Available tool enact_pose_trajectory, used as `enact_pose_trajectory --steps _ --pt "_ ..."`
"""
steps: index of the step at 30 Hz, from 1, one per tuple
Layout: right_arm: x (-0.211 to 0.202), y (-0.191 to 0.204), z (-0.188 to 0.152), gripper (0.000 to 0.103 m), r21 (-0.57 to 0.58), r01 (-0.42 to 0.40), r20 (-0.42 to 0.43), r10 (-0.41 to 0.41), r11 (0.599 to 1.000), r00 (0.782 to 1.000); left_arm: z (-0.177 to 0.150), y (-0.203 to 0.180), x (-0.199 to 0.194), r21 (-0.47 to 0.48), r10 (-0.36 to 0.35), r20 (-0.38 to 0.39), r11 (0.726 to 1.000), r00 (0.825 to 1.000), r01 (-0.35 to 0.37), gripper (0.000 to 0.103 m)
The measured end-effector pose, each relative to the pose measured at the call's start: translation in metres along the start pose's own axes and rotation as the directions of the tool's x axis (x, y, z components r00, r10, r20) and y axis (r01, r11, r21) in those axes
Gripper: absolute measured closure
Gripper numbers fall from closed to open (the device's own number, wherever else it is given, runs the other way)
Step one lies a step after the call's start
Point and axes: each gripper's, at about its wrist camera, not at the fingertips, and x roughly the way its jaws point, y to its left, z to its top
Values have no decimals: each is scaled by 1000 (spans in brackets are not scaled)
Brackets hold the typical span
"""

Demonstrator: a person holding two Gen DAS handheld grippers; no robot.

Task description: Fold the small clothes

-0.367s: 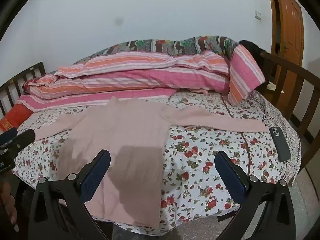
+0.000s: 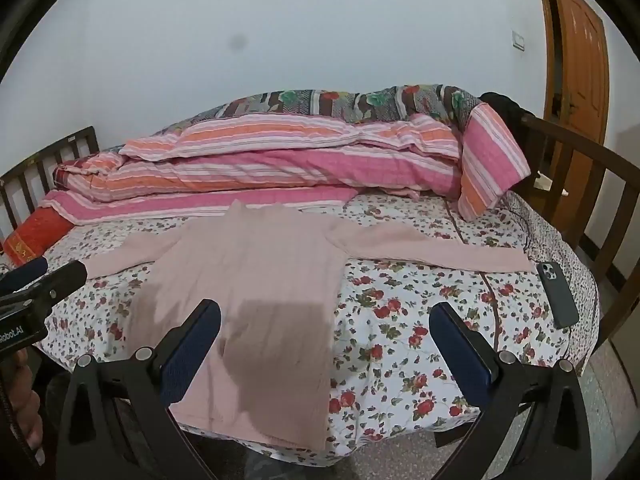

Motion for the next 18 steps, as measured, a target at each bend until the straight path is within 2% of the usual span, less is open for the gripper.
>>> enact_pose_trajectory --steps 7,17,18 --pt "24 -9 5 0 11 -9 -4 9 1000 1000 1 3 -2 8 -1 0 1000 1000 1 1" --pt "24 -13 7 0 22 -15 0 15 1000 1000 2 15 -3 5 -8 -4 1000 1000 8 1" --pt "23 -13 7 0 23 -14 1 14 1000 1000 2 3 -1 7 -2 -3 1000 1000 2 1"
